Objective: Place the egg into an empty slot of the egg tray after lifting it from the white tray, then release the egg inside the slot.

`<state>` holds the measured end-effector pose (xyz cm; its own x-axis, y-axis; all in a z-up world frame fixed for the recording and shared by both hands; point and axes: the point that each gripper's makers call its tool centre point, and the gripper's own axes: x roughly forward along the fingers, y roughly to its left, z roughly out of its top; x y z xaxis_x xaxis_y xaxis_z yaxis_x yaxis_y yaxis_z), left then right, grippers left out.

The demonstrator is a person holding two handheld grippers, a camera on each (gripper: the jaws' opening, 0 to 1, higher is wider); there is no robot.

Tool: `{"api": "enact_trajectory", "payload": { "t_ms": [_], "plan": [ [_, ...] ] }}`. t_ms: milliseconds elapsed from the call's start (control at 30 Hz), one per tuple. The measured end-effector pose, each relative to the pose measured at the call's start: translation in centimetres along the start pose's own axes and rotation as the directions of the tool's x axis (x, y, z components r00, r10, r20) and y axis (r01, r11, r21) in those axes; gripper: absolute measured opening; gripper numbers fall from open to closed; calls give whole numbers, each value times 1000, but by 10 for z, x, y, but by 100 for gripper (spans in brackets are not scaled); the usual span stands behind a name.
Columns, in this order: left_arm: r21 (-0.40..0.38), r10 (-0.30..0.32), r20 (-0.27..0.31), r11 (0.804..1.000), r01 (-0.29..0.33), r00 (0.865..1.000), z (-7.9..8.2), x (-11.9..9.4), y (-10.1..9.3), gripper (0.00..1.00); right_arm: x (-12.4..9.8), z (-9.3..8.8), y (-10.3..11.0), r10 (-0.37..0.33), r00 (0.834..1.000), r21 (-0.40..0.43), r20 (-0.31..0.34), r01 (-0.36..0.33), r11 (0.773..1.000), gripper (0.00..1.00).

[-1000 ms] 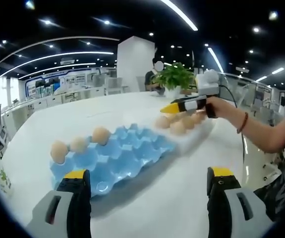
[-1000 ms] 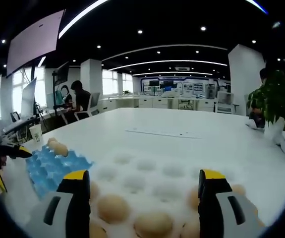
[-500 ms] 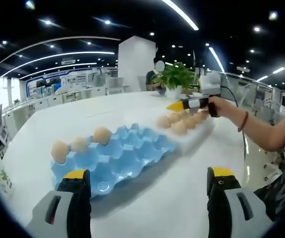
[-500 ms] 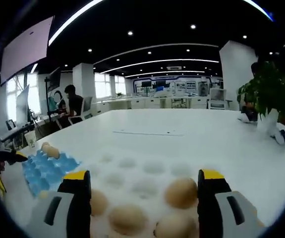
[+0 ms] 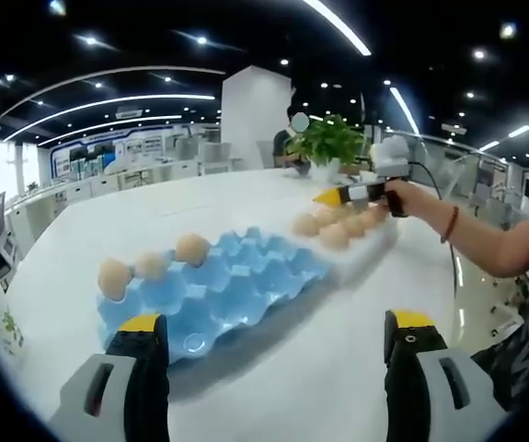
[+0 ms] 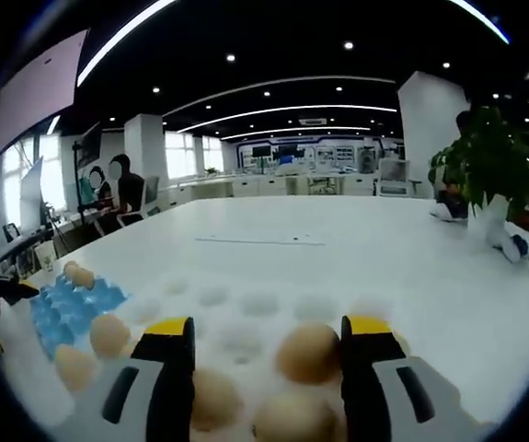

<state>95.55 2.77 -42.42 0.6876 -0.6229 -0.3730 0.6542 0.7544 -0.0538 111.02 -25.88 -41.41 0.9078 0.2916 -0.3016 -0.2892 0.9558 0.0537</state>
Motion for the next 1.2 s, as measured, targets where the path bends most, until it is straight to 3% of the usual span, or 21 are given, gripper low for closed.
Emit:
{"api": "enact_trajectory", "payload": {
  "t_ms": [167, 300, 567, 733, 1200],
  "plan": [
    [-5, 5, 2, 1000, -5, 1000, 0, -1, 2, 99, 0, 0, -12, -69, 997, 6, -20, 69, 998, 52],
    [-10, 1, 10, 1000, 0, 1000, 0, -1, 2, 99, 2, -1, -15, -86, 996, 12, -29, 86, 996, 47],
    [-12, 6, 13, 1000, -6, 1000, -1, -2, 5, 99, 3, -7, -25, -183, 977, -67, -111, 176, 982, 36],
    [-15, 6, 14, 1000, -6, 1000, -2, -3, 5, 99, 5, -9, -28, -220, 966, -121, -134, 204, 971, 34],
    [-16, 14, 16, 1000, -14, 1000, -2, -6, 4, 99, 0, -10, -31, -246, 960, -91, -134, 235, 968, 28]
  ]
}}
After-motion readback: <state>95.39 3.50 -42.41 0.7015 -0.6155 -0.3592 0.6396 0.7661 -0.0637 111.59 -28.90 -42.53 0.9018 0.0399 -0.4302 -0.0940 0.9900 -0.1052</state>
